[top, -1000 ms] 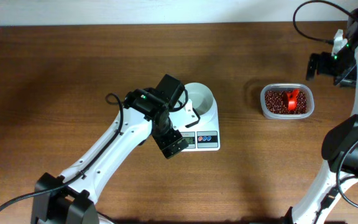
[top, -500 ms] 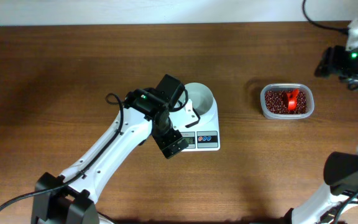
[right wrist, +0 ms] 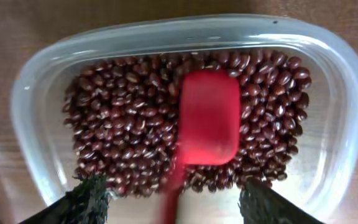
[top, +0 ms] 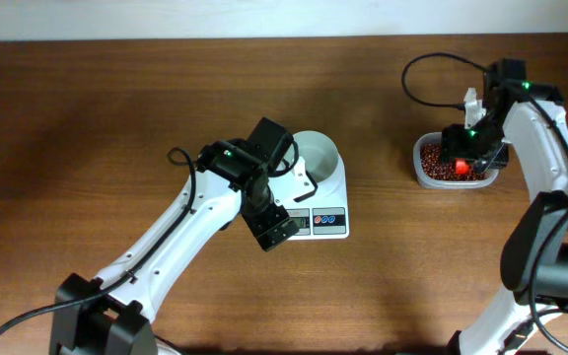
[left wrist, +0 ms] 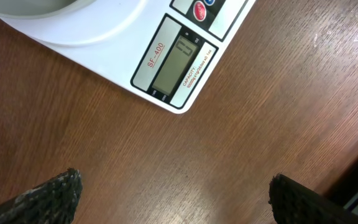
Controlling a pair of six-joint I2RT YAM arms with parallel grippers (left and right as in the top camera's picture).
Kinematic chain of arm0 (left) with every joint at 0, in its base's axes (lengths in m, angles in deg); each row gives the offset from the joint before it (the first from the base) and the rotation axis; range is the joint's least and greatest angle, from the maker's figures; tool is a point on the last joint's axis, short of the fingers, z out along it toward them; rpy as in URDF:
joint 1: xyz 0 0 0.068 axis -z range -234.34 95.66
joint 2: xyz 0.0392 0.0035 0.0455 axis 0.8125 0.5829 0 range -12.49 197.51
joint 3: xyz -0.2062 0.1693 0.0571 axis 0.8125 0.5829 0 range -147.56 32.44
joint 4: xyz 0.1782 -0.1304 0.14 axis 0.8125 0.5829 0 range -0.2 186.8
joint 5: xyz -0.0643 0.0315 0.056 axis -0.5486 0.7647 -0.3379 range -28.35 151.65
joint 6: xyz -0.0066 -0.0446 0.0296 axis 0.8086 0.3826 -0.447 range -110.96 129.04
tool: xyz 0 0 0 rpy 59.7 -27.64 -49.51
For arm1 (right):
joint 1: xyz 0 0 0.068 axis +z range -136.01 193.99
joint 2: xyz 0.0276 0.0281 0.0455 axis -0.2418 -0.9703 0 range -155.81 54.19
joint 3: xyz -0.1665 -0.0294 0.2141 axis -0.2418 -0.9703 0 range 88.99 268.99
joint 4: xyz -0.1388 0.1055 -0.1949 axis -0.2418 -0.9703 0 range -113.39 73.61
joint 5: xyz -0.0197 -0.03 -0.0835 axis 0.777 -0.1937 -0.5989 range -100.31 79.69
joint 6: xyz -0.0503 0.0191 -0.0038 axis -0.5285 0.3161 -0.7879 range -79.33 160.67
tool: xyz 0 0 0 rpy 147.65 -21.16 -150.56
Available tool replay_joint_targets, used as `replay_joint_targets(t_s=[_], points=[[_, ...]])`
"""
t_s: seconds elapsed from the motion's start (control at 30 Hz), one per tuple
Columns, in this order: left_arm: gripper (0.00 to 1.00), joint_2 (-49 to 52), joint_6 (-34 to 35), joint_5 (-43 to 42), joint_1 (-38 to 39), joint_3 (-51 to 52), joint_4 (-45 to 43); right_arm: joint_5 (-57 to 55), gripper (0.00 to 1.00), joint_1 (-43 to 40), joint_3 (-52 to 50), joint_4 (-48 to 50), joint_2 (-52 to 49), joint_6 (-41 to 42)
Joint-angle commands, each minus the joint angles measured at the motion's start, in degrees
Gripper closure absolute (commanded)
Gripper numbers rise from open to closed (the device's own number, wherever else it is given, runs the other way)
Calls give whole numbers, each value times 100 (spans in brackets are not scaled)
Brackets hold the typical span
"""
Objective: Scoop item into bowl and weigh 50g on scale
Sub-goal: 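Scoop beans with right gripper, dragging scoop through tub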
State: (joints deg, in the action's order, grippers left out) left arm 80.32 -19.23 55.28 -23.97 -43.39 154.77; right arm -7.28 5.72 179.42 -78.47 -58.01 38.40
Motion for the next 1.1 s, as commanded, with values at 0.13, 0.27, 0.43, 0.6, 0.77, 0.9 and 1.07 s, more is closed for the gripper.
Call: replay_joint_targets(t_s=[0.13,0.27,0.43,0.6,0.77,0.9,1.07], points=[[1,50,-55,22,-37,37,0,-476,44,2,-70,404,57,-57],[1,50,-55,22,-39,37,0,-656,63,-52,354,170,63,-52],[1,50,-55,22,-37,37,0,-673,56,-46,483,-35,57,-52],[1,50,-55,22,-37,37,0,-173,48,-48,479,-90,52,-48],[1,50,-55,22,-37,37,0,-122,30,-240,479,17,50,-50],[1,50,-55,22,-37,37,0,39,22,-376,516,-55,52,-50],[1,50,-55,22,-37,37,0,33,21,-396,1211,-684,52,-31]])
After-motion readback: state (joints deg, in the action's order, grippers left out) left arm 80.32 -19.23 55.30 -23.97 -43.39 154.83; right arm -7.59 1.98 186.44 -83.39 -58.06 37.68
